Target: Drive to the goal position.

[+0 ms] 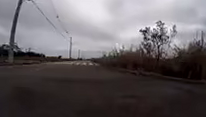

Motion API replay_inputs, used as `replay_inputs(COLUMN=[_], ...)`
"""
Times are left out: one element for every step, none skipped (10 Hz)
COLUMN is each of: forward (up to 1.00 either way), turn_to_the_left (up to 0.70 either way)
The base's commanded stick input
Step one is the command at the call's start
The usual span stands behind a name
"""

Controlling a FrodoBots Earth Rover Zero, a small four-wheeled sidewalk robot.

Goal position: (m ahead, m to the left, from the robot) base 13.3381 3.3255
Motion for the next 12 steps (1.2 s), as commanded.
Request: replay_inputs(forward=[0.70, 0.70, 0.70, 0.70, 0.70, 0.70, 0.70, 0.70, 0.70, 0.70, 0.70, 0.70], turn_to_the_left=[0.00, 0.00, 0.00, 0.00, 0.00, 0.00, 0.00, 0.00, 0.00, 0.00, 0.00, 0.00])
